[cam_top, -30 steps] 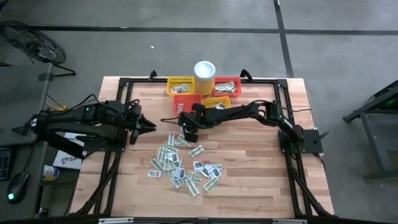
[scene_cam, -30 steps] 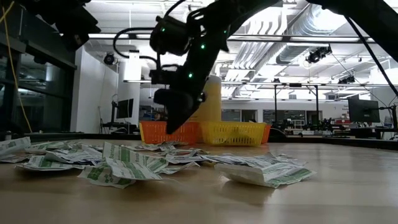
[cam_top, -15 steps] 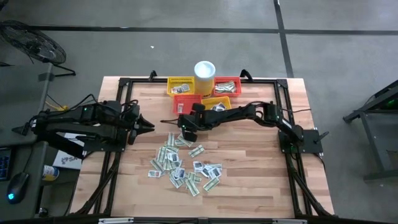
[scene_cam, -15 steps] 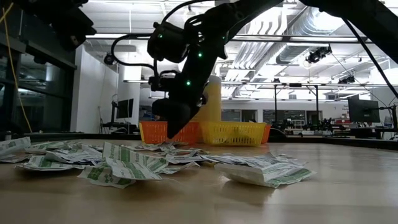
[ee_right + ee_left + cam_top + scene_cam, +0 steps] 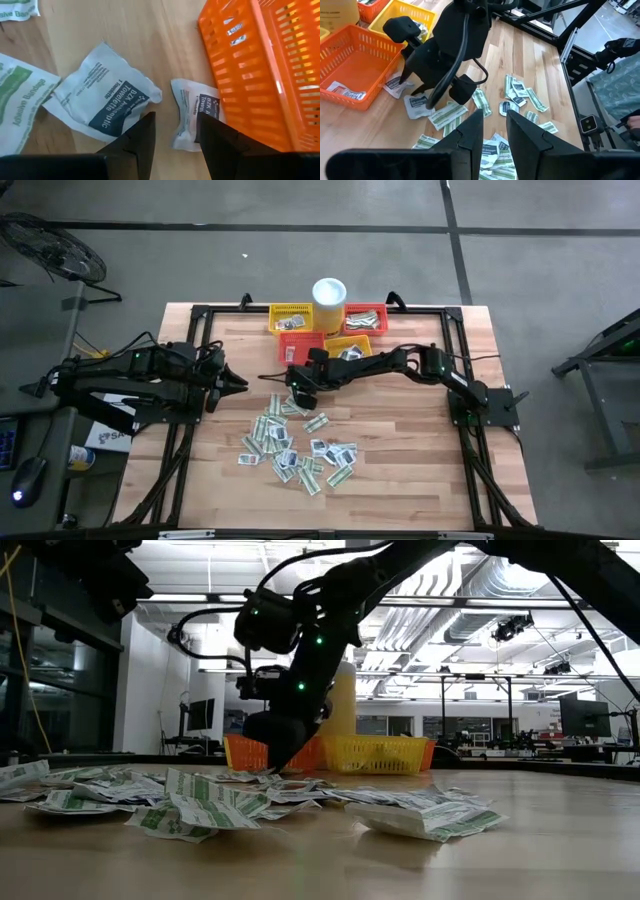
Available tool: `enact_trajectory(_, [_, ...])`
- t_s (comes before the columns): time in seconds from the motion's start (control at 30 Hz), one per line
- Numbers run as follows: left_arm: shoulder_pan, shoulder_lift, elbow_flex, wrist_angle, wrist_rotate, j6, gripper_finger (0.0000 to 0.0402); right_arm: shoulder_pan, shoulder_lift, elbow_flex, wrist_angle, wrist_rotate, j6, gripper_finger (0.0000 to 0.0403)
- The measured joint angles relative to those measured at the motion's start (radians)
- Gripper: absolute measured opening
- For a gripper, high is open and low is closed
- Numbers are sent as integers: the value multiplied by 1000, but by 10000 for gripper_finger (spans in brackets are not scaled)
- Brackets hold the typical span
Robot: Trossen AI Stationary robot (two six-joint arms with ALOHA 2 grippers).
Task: Pick & Place First Aid Supplies
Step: Put the black towelette pack into the bottom yellow basket
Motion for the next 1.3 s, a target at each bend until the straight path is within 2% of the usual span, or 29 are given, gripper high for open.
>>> enact_trajectory(0.23, [0,0,0,0,0,-1,85,-9,1,0,-10,9,38,137])
enact_trajectory(0.53, [0,0,0,0,0,-4,85,-42,1,2,-24,-65,110,133])
enact_trajectory(0.63, [0,0,0,0,0,-5,85,-45,1,2,-27,-95,112,113])
enact_trajectory(0.93, [0,0,0,0,0,-6,85,-45,2,2,-31,-154,162,9])
enact_trajectory(1.1, [0,2,43,35,5,-25,85,-26,-8,1,-40,-161,215,8])
enact_trajectory(1.17, [0,0,78,62,3,76,85,-14,-26,-3,-63,-176,215,4])
enact_trajectory(1.23, [0,-4,80,36,-57,169,85,1,-47,-5,-83,-180,219,4])
enact_trajectory(1.3, [0,1,76,30,-129,152,85,13,-79,-5,-95,-184,235,4])
